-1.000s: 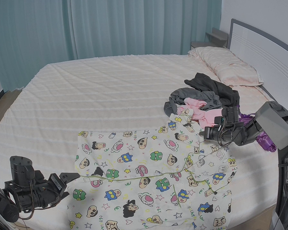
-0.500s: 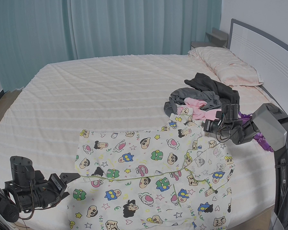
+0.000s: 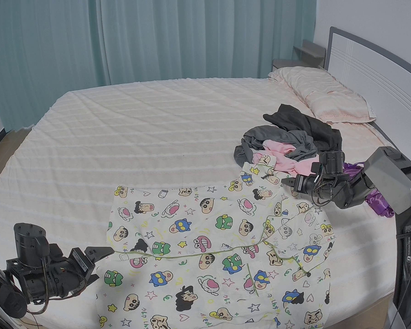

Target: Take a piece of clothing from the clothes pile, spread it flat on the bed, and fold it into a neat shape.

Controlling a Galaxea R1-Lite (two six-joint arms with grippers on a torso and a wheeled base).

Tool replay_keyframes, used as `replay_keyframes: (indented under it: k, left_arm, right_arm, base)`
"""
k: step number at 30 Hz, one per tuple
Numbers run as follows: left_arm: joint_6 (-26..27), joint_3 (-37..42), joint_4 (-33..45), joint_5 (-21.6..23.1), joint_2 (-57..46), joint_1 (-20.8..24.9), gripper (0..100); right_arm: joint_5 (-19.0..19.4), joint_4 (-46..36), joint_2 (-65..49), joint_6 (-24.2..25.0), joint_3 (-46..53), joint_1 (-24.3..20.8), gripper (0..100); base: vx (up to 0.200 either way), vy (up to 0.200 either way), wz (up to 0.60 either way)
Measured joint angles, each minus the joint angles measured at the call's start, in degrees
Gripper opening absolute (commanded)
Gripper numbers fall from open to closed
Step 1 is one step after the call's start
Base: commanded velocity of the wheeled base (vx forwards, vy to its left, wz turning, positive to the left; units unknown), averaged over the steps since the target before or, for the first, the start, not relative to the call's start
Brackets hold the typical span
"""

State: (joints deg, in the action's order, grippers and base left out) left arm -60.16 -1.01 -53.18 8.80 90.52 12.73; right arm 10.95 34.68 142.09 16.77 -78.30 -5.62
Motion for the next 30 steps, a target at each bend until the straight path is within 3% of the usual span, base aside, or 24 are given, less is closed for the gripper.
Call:
replay_keyframes:
  k: [9, 13, 19, 24, 30]
  left_arm:
    - [-0.41, 0.0, 1.58, -0.05, -1.32, 1.05, 100]
    - [-0.52, 0.0, 3.39, -0.07, -2.51, 2.34, 100]
    - [-0.88, 0.0, 6.67, -0.24, -4.82, 4.16, 100]
    - [-0.96, 0.0, 8.78, -0.44, -6.17, 5.66, 100]
    - [-0.84, 0.0, 12.46, -1.23, -6.75, 6.9, 100]
  right_arm:
    - [0.16, 3.41, -9.62, 0.17, 12.54, 1.61, 100]
    - [0.07, 5.06, -14.88, 2.0, 19.04, 2.43, 100]
    - [-1.16, 7.17, -23.54, 8.33, 33.18, 1.83, 100]
    - [-3.56, 10.75, -30.71, 17.08, 45.95, -0.05, 100]
    - [-6.55, 16.88, -38.1, 26.9, 59.73, -2.56, 100]
  base:
    - [0.0, 0.0, 0.0]
    - [-0.2, 0.0, 0.0]
    - [-0.2, 0.0, 0.0]
    - [-0.2, 0.0, 0.0]
    - [0.0, 0.0, 0.0]
